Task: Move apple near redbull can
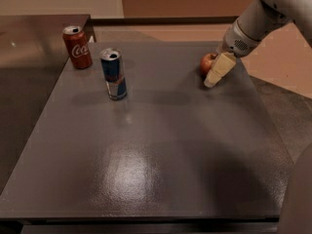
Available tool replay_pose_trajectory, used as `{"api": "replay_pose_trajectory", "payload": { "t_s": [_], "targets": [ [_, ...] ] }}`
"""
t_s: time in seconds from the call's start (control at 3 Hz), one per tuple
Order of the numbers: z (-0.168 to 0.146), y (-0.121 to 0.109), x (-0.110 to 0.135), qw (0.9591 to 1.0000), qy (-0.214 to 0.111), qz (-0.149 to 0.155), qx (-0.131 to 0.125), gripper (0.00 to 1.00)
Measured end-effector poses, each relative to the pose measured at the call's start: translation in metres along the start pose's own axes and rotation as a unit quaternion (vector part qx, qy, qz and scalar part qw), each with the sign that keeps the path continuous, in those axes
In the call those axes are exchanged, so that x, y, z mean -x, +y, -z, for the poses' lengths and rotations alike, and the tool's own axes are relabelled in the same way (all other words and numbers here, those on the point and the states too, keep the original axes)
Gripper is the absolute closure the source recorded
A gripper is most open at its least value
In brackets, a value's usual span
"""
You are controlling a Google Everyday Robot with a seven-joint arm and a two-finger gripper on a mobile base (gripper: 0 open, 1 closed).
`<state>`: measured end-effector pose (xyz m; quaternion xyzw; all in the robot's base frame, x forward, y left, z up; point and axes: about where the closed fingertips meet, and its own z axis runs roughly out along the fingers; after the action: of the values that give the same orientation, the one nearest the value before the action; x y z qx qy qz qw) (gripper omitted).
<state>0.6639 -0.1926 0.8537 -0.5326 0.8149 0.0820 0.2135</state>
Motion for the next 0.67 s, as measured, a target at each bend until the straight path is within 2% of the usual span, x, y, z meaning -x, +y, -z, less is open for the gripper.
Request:
{"api": "replay_pose_trajectory", "payload": {
  "t_s": [0.67],
  "targets": [
    [0.0004,0.0057,0.0048,0.9999,-0.006,0.003,0.008,0.63]
  ]
}}
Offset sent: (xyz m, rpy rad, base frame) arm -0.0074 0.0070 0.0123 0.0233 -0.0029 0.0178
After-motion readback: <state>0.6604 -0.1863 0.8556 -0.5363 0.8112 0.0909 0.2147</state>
